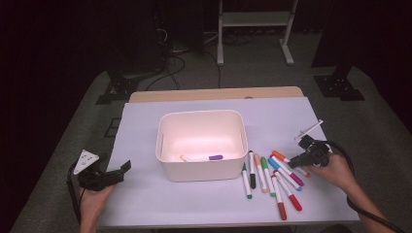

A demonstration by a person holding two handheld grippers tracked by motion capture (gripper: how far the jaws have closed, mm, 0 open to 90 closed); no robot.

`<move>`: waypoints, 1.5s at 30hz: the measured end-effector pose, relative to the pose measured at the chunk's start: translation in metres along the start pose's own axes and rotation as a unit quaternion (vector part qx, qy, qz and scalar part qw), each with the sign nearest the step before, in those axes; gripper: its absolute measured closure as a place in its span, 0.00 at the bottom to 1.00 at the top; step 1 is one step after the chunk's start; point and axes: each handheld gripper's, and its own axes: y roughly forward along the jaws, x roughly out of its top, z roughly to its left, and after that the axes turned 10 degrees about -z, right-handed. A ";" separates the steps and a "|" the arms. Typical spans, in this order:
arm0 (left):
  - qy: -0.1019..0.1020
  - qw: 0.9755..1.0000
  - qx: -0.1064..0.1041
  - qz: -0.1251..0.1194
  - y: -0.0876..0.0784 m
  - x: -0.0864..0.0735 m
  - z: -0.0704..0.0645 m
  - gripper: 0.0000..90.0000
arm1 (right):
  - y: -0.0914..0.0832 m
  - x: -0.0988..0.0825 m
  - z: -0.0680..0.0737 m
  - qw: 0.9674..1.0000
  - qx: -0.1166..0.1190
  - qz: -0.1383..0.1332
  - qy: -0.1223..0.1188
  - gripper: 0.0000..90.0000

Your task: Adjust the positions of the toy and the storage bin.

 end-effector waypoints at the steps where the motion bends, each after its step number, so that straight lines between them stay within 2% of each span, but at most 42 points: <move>1: 0.000 1.000 0.000 0.000 0.000 0.000 0.000 0.01 | -0.002 0.000 -0.001 1.000 0.006 -0.003 0.005 0.84; 4: 0.000 1.000 -0.001 0.000 0.000 0.000 0.000 0.01 | -0.010 0.000 -0.001 1.000 0.021 -0.011 0.014 0.84; 5: 0.000 1.000 -0.001 0.000 0.000 0.000 -0.001 0.01 | -0.019 0.002 0.000 0.999 0.032 -0.016 0.019 0.84; 6: 0.000 1.000 -0.001 -0.001 0.000 0.000 -0.001 0.01 | -0.019 0.002 0.000 0.999 0.032 -0.016 0.019 0.84; 12: 0.000 1.000 -0.002 -0.002 0.001 0.001 -0.002 0.01 | -0.048 0.014 0.013 0.998 0.063 -0.029 0.014 0.84; 19: 0.002 1.000 -0.002 0.000 0.001 0.001 -0.002 0.01 | -0.077 0.036 0.033 0.995 0.094 -0.046 -0.006 0.84; 23: 0.002 1.000 -0.002 -0.001 0.001 0.001 -0.002 0.01 | -0.089 0.051 0.045 0.993 0.101 -0.050 -0.023 0.84; 26: 0.001 1.000 -0.002 -0.002 0.001 0.001 -0.002 0.01 | -0.097 0.063 0.054 0.992 0.109 -0.051 -0.034 0.84; 27: 0.001 1.000 -0.002 -0.002 0.001 0.001 -0.002 0.01 | -0.102 0.072 0.061 0.991 0.115 -0.052 -0.041 0.84; 28: 0.001 1.000 -0.002 -0.002 0.001 0.001 -0.002 0.01 | -0.102 0.072 0.061 0.991 0.115 -0.052 -0.041 0.84; 32: 0.000 1.000 -0.003 -0.002 0.001 0.001 -0.001 0.01 | -0.109 0.091 0.075 0.987 0.131 -0.062 -0.063 0.84; 33: 0.000 1.000 -0.003 -0.002 0.001 0.001 -0.001 0.01 | -0.111 0.096 0.079 0.987 0.132 -0.059 -0.065 0.84; 35: 0.000 1.000 -0.004 -0.001 0.001 0.001 -0.002 0.01 | -0.111 0.110 0.089 0.985 0.143 -0.056 -0.079 0.84; 37: 0.000 1.000 -0.005 -0.001 0.002 0.001 -0.002 0.01 | -0.110 0.115 0.092 0.984 0.148 -0.057 -0.085 0.84; 42: -0.002 1.000 -0.007 -0.001 0.003 0.001 -0.003 0.01 | -0.100 0.138 0.112 0.979 0.167 -0.046 -0.105 0.84; 45: -0.003 1.000 -0.008 -0.001 0.003 0.001 -0.002 0.01 | -0.091 0.151 0.122 0.976 0.177 -0.044 -0.123 0.84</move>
